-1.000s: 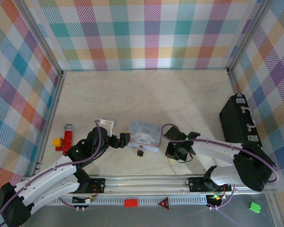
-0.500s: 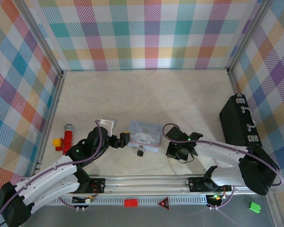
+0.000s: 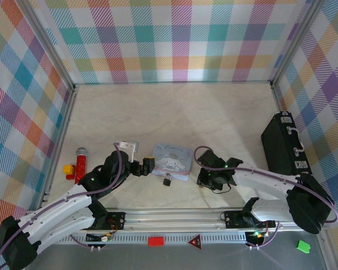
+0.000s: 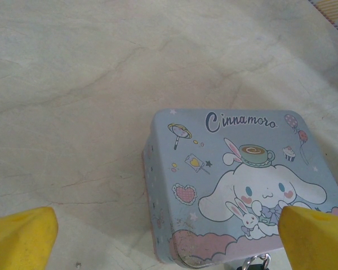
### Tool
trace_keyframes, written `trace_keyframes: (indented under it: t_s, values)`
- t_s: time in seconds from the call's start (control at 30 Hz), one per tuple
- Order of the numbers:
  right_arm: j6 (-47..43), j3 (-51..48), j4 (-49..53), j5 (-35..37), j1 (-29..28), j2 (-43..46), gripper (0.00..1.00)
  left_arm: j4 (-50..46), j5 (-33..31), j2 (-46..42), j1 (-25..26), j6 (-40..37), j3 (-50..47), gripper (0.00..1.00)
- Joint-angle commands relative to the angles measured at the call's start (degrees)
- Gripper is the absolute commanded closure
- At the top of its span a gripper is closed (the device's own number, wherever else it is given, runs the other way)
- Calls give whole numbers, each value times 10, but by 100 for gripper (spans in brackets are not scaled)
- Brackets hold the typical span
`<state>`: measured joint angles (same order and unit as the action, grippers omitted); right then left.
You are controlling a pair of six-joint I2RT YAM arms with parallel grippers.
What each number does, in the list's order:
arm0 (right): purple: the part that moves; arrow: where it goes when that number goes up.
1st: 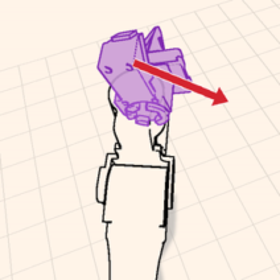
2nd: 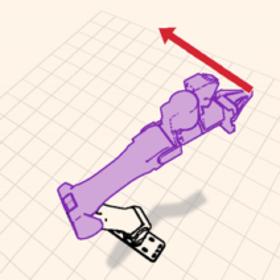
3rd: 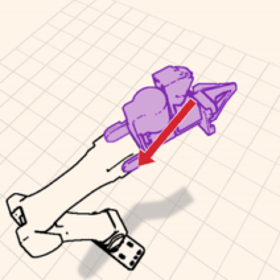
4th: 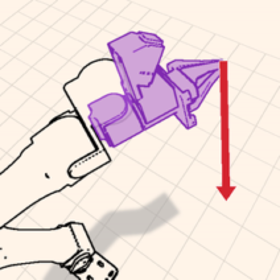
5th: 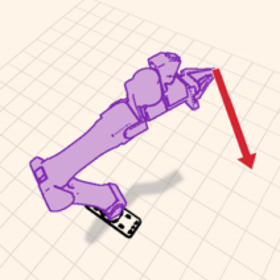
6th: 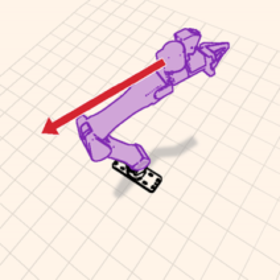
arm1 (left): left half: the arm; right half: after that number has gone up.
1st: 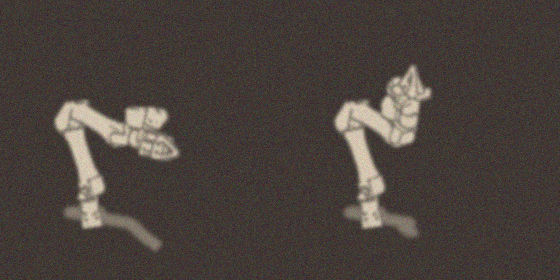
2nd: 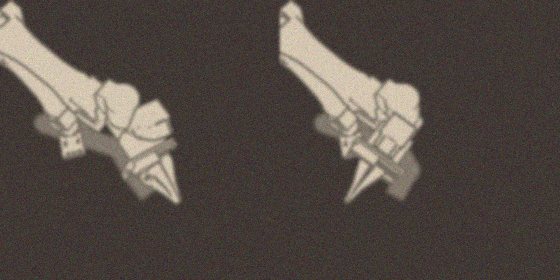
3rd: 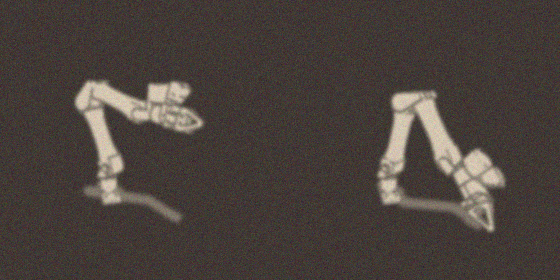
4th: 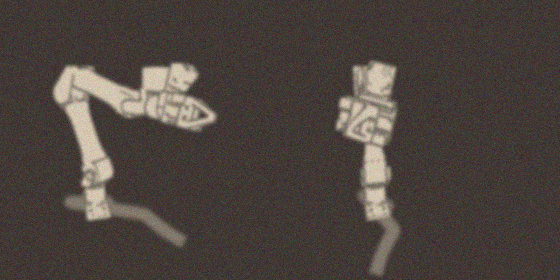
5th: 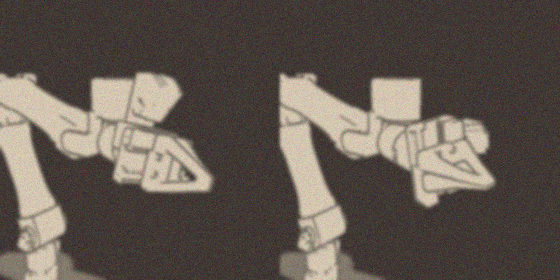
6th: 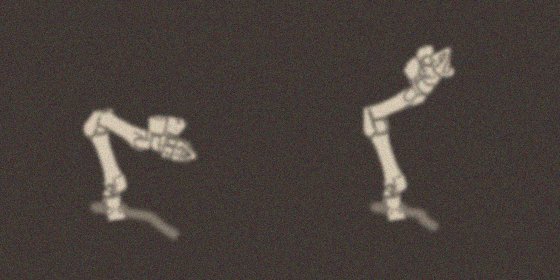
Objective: Unlock a padlock with a key
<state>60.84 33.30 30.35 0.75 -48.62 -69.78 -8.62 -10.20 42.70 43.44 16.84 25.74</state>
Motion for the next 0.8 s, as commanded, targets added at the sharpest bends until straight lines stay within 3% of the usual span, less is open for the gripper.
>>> trace_keyframes:
  t_s: [0.0, 0.6, 0.77]
  values:
    - [3, -7, -19, -19, -8, -19, 70, 13, -10, 0, 5, -8, 0, 0]
    - [24, 6, -2, 6, -37, -96, 71, 12, -9, -1, 6, -8, 0, 0]
    - [26, 18, 4, 19, -45, -114, 77, 13, -10, 0, 6, -8, 0, 0]
